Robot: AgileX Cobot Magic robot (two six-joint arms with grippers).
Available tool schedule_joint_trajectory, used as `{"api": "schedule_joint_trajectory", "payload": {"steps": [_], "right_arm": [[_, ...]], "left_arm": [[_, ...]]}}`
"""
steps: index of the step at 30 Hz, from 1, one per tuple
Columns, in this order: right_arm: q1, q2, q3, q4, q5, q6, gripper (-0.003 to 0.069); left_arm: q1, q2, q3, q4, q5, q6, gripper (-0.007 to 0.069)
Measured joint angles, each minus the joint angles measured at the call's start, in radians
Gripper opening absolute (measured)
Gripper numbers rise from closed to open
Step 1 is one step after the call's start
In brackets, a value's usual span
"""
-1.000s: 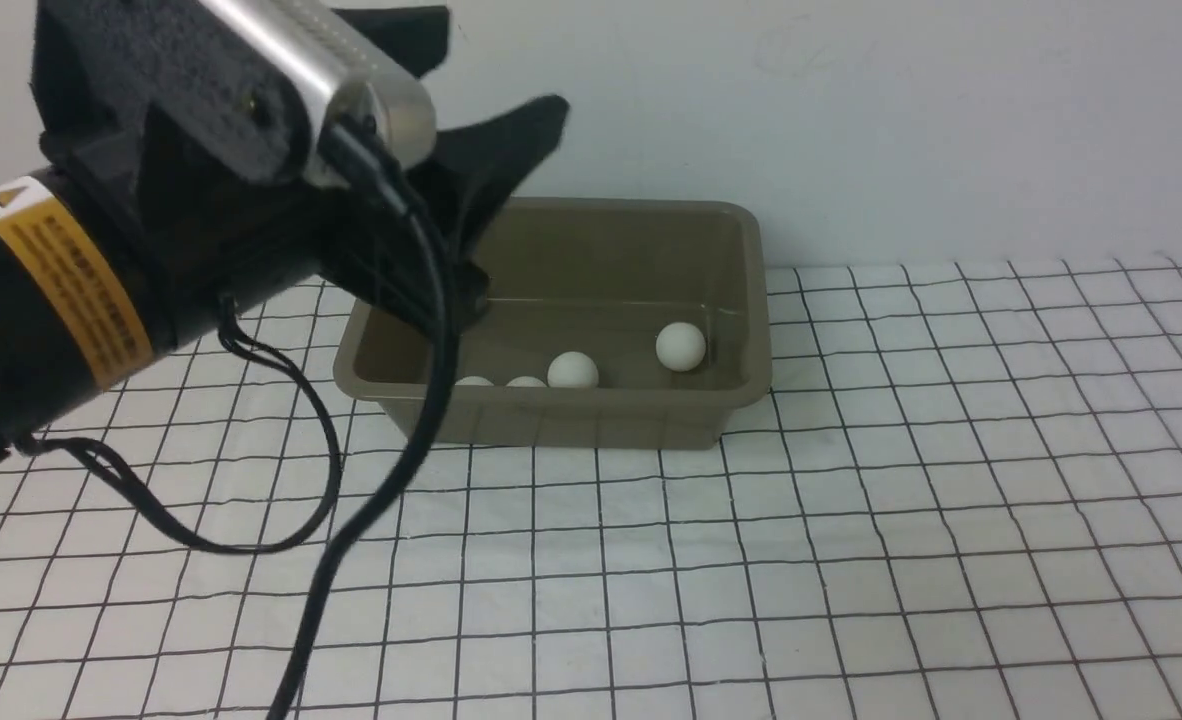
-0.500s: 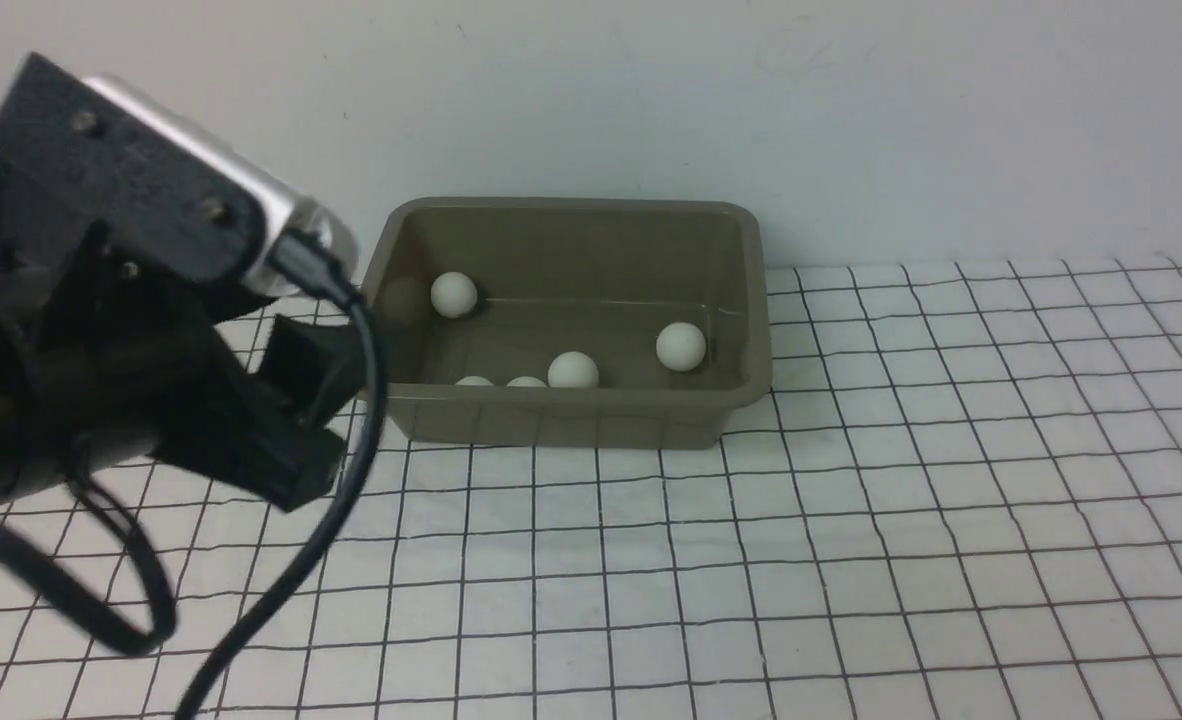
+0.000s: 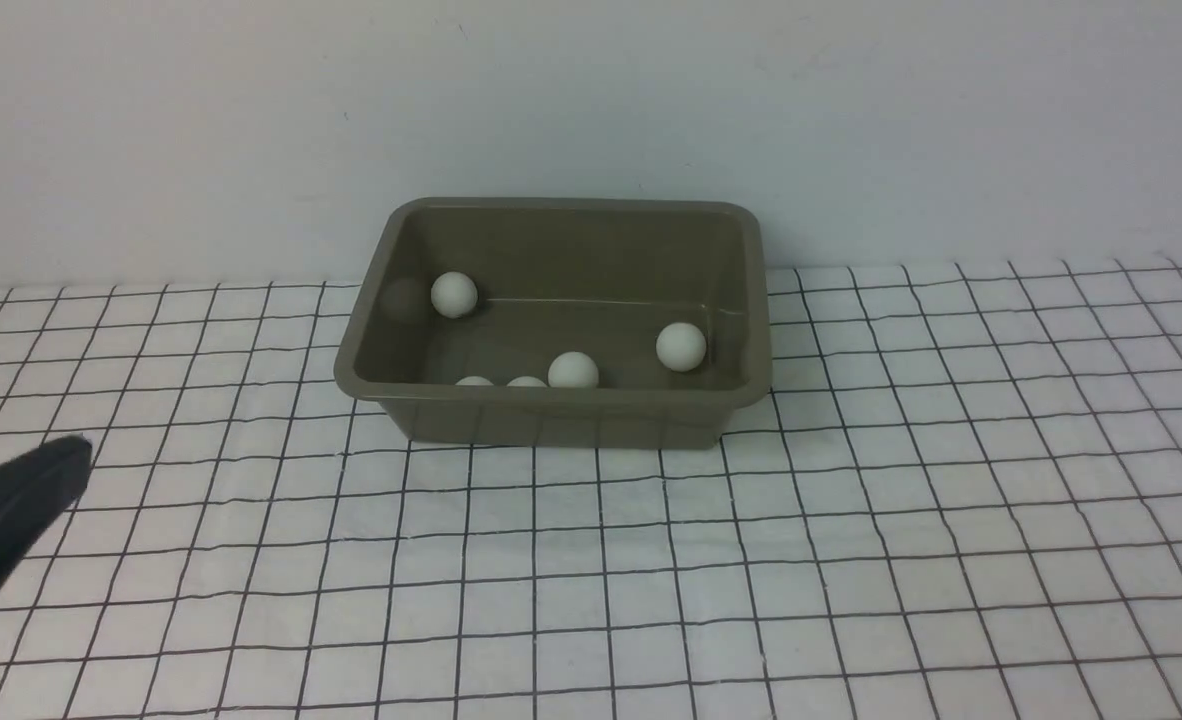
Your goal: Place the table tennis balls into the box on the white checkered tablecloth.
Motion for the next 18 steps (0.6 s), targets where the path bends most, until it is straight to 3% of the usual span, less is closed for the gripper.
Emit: {"api": "schedule_joint_trajectory", "payload": {"steps": [7,18], "right_arm": [[0.0,0.0,0.0,0.0,0.0,0.007,0.042],[0.0,0.0,0.0,0.0,0.0,0.009,0.042]], "left_arm": [[0.135,-0.116,0.299,0.0,-0.19,-0.087,0.0478],[0.305,-0.324,0.536,0.0,-0.229,-0.106,0.0478]]}}
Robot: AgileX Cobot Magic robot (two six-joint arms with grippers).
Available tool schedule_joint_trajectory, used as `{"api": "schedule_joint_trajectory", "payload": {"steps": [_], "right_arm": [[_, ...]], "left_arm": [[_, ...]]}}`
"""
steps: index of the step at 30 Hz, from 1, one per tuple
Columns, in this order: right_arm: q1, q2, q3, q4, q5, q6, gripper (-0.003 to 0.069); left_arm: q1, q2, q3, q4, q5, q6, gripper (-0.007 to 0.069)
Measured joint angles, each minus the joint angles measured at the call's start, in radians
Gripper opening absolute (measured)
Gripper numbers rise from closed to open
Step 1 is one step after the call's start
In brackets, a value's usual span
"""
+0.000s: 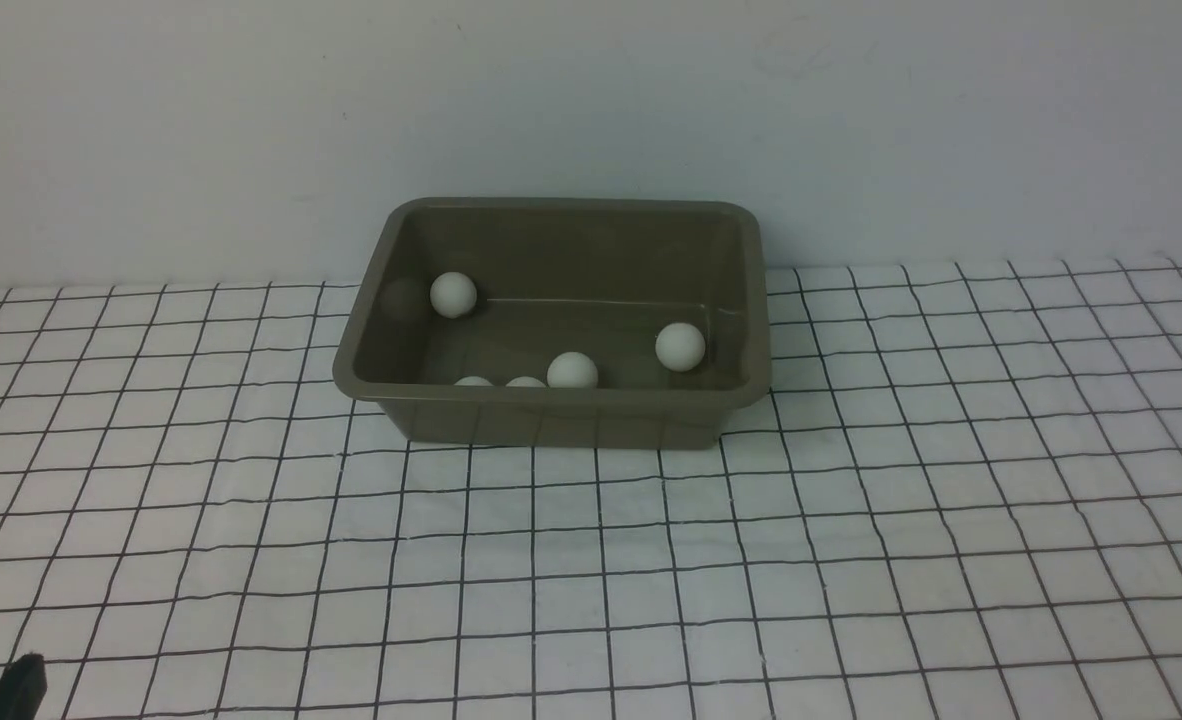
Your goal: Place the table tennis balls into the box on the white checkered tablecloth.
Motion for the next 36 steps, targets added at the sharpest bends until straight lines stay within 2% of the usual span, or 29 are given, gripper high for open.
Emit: {"api": "schedule_joint_trajectory", "payload": {"steps": [4,13,22,36], "right_arm": [[0.0,0.0,0.0,0.0,0.0,0.0,0.042],[0.0,0.0,0.0,0.0,0.0,0.0,0.042],[0.0,0.0,0.0,0.0,0.0,0.001,0.042],[0.0,0.0,0.0,0.0,0.0,0.001,0.042]], "left_arm": [[0.04,-0.076,0.058,0.0,-0.013,0.0,0.0478],[0.047,-0.166,0.172,-0.007,-0.016,0.0,0.0478],[0.047,-0.179,0.175,-0.07,-0.011,0.025,0.0478],[0.047,-0.179,0.175,-0.077,-0.011,0.052,0.0478]]}}
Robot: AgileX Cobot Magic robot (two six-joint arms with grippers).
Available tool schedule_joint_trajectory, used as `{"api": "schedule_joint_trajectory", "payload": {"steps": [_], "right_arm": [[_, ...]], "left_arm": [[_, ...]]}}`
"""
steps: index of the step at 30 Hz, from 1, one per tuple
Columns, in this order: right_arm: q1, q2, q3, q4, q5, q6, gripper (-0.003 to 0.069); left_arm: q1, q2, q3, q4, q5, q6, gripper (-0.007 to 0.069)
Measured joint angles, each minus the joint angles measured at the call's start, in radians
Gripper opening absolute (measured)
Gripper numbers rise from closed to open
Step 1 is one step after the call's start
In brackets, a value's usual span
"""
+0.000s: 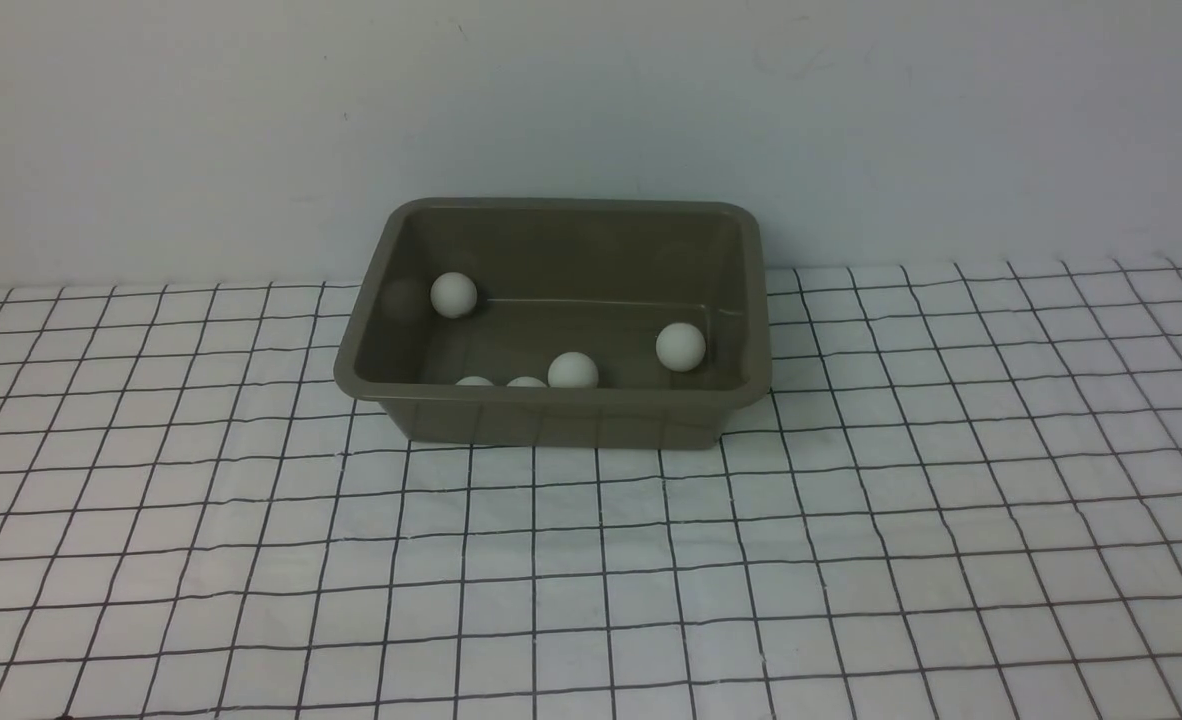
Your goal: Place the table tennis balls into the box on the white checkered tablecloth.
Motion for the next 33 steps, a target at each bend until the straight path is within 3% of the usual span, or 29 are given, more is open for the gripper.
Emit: {"api": "schedule_joint_trajectory", "payload": {"steps": [25,28,33], "right_arm": [[-0.012,0.0,0.003,-0.006,-0.027,0.003,0.042],[-0.084,0.014,0.035,-0.006,-0.176,0.027,0.042],[-0.328,0.119,0.112,-0.006,-0.392,0.071,0.042]], "left_arm": [[0.0,0.0,0.0,0.0,0.0,0.0,0.0478],[0.0,0.0,0.0,0.0,0.0,0.0,0.0478],[0.0,0.0,0.0,0.0,0.0,0.0,0.0478]]}}
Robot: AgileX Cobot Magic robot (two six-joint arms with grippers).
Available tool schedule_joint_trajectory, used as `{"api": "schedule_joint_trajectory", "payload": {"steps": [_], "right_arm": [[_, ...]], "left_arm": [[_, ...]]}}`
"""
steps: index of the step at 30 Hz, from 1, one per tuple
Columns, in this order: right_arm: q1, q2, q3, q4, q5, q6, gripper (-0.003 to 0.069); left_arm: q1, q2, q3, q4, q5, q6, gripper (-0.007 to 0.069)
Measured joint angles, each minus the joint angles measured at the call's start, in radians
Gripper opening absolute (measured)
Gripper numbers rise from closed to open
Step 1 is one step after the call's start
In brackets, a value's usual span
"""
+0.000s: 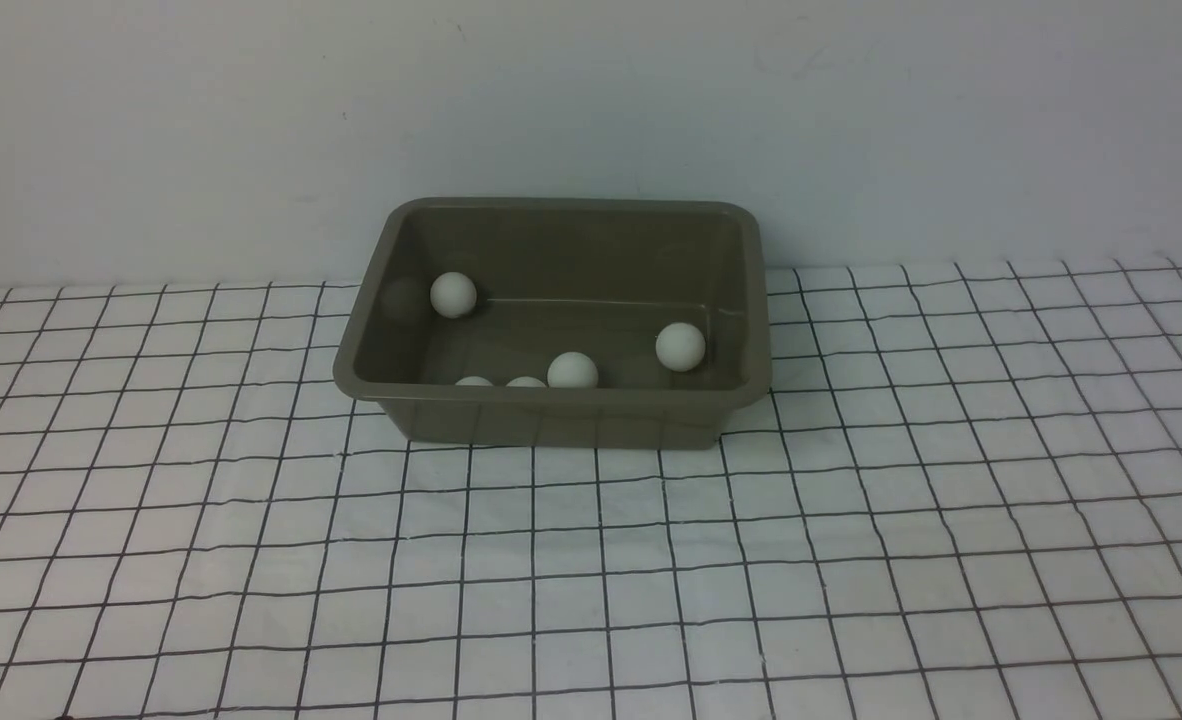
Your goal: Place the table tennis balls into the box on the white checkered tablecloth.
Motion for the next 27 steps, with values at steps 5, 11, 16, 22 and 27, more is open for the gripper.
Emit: {"api": "schedule_joint_trajectory", "payload": {"steps": [5,11,16,22,27], "right_arm": [[-0.139,-0.016,0.028,0.0,0.075,0.01,0.042],[-0.187,-0.074,0.031,0.0,0.198,0.014,0.042],[-0.187,-0.147,0.104,0.001,0.169,0.041,0.042],[-0.189,-0.187,0.135,0.013,0.19,0.064,0.042],[-0.222,-0.188,0.141,0.025,0.21,0.064,0.042]], "left_arm": [[0.0,0.0,0.0,0.0,0.0,0.0,0.0478],[0.0,0.0,0.0,0.0,0.0,0.0,0.0478],[0.0,0.0,0.0,0.0,0.0,0.001,0.0478],[0.0,0.0,0.0,0.0,0.0,0.001,0.0478],[0.0,0.0,0.0,0.0,0.0,0.001,0.0478]]}}
